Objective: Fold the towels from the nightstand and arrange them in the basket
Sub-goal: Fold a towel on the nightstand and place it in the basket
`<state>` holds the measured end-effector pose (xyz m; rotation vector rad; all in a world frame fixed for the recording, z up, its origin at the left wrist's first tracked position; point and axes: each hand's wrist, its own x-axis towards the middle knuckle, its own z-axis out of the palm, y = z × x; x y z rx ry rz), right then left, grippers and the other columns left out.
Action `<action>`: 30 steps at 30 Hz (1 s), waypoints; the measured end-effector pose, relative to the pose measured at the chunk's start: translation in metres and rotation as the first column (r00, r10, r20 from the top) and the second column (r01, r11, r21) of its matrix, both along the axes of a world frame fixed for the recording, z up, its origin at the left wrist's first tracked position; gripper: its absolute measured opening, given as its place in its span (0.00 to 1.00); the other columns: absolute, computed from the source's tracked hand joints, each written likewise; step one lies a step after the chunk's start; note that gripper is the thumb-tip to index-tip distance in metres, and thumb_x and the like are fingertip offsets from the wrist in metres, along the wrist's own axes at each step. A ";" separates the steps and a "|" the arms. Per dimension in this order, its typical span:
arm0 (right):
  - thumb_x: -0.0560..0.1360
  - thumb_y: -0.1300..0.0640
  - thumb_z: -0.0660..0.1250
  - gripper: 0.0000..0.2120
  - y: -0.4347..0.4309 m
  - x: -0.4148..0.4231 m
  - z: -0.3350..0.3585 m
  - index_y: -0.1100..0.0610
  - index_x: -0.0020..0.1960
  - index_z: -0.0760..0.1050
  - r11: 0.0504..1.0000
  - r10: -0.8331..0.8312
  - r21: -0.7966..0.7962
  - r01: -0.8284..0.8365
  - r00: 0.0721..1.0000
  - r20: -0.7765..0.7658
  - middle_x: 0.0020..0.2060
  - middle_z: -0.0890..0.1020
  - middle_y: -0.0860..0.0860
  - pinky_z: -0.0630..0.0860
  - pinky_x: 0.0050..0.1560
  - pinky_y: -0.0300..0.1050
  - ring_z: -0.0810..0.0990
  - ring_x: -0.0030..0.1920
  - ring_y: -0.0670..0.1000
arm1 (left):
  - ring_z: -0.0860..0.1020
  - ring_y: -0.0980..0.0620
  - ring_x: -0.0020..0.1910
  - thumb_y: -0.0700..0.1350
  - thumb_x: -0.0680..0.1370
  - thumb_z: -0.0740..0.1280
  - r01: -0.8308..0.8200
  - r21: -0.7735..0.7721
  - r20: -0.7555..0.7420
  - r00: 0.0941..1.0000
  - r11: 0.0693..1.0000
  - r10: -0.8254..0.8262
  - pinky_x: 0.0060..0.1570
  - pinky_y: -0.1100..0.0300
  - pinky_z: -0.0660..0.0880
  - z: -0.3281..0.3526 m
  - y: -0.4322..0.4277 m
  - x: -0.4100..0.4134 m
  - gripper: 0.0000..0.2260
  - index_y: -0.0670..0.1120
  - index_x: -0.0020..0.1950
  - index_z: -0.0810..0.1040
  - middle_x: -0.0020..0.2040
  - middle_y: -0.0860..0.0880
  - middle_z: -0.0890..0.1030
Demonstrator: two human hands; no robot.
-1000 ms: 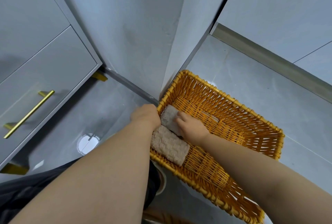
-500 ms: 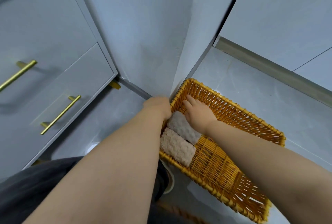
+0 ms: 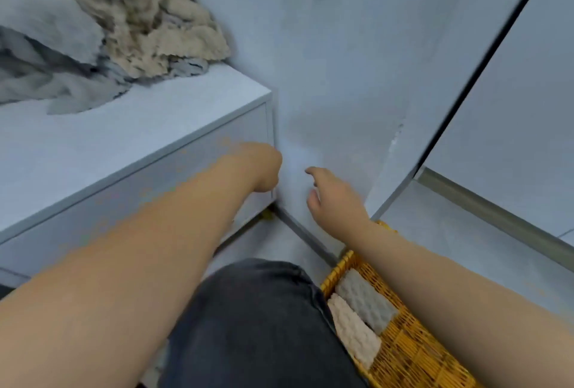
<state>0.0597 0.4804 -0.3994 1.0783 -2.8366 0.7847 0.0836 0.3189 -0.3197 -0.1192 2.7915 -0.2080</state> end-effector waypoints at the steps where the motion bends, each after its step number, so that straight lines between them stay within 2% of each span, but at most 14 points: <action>1: 0.79 0.61 0.57 0.21 -0.014 -0.003 0.015 0.58 0.71 0.65 0.999 0.001 -0.033 -0.001 1.000 -0.027 0.66 0.73 0.54 0.74 0.54 0.51 0.76 0.59 0.56 | 0.75 0.43 0.60 0.44 0.80 0.58 -0.024 0.015 -0.080 0.996 1.000 0.025 0.57 0.52 0.72 0.015 -0.016 0.006 0.14 0.44 0.65 0.73 0.63 0.44 0.75; 6: 0.78 0.59 0.58 0.21 -0.083 -0.015 0.082 0.57 0.71 0.66 0.987 -0.024 -0.158 0.005 0.992 -0.123 0.65 0.74 0.54 0.72 0.58 0.49 0.74 0.62 0.53 | 0.73 0.45 0.62 0.47 0.81 0.57 -0.116 0.116 -0.347 0.926 0.986 0.150 0.56 0.54 0.71 0.071 -0.080 0.037 0.16 0.49 0.67 0.72 0.64 0.46 0.75; 10: 0.78 0.59 0.58 0.21 -0.141 -0.011 0.115 0.56 0.70 0.66 0.967 0.006 -0.251 -0.043 0.990 -0.143 0.66 0.73 0.52 0.71 0.60 0.48 0.73 0.63 0.53 | 0.71 0.46 0.64 0.46 0.80 0.58 -0.256 0.192 -0.454 0.832 0.947 0.317 0.57 0.53 0.70 0.089 -0.123 0.061 0.16 0.49 0.68 0.72 0.67 0.47 0.73; 13: 0.77 0.59 0.58 0.20 -0.183 0.000 0.126 0.57 0.69 0.67 0.957 0.022 -0.284 -0.052 0.994 -0.109 0.63 0.74 0.53 0.71 0.56 0.48 0.72 0.62 0.53 | 0.71 0.46 0.65 0.46 0.80 0.60 -0.348 0.315 -0.510 0.723 0.883 0.467 0.58 0.54 0.70 0.087 -0.149 0.079 0.15 0.48 0.67 0.73 0.67 0.47 0.73; 17: 0.77 0.59 0.59 0.20 -0.231 0.014 0.131 0.56 0.68 0.67 0.931 0.047 -0.361 -0.052 0.999 -0.023 0.64 0.74 0.52 0.70 0.55 0.47 0.71 0.63 0.53 | 0.68 0.46 0.67 0.43 0.78 0.62 -0.400 0.468 -0.525 0.592 0.788 0.611 0.60 0.54 0.70 0.072 -0.177 0.095 0.17 0.47 0.67 0.73 0.67 0.47 0.74; 21: 0.76 0.59 0.60 0.19 -0.270 0.020 0.126 0.57 0.67 0.67 0.903 0.060 -0.430 -0.007 0.992 0.111 0.64 0.73 0.53 0.70 0.58 0.48 0.72 0.63 0.54 | 0.63 0.46 0.70 0.42 0.77 0.63 -0.418 0.604 -0.509 0.453 0.679 0.732 0.66 0.53 0.66 0.045 -0.198 0.102 0.20 0.46 0.69 0.71 0.70 0.46 0.68; 25: 0.75 0.59 0.62 0.21 -0.291 0.010 0.115 0.58 0.68 0.67 0.929 0.114 -0.367 -0.056 0.984 0.138 0.65 0.72 0.54 0.69 0.62 0.48 0.70 0.65 0.54 | 0.62 0.44 0.70 0.41 0.76 0.62 -0.445 0.673 -0.445 0.394 0.590 0.804 0.66 0.53 0.64 0.026 -0.213 0.101 0.21 0.46 0.70 0.69 0.71 0.45 0.65; 28: 0.75 0.60 0.64 0.21 -0.306 0.001 0.121 0.58 0.67 0.68 0.912 0.119 -0.406 -0.055 0.984 0.134 0.65 0.71 0.53 0.68 0.63 0.48 0.69 0.66 0.55 | 0.57 0.44 0.73 0.43 0.78 0.61 -0.477 0.670 -0.390 0.426 0.569 0.816 0.67 0.54 0.60 0.029 -0.231 0.099 0.23 0.47 0.73 0.63 0.74 0.46 0.60; 30: 0.75 0.61 0.64 0.16 -0.326 0.002 0.123 0.57 0.63 0.73 0.904 0.172 -0.409 -0.126 0.982 0.079 0.67 0.68 0.55 0.64 0.64 0.44 0.64 0.70 0.55 | 0.54 0.44 0.74 0.45 0.78 0.62 -0.481 0.690 -0.359 0.422 0.541 0.833 0.69 0.53 0.59 0.030 -0.252 0.099 0.25 0.49 0.75 0.60 0.76 0.46 0.56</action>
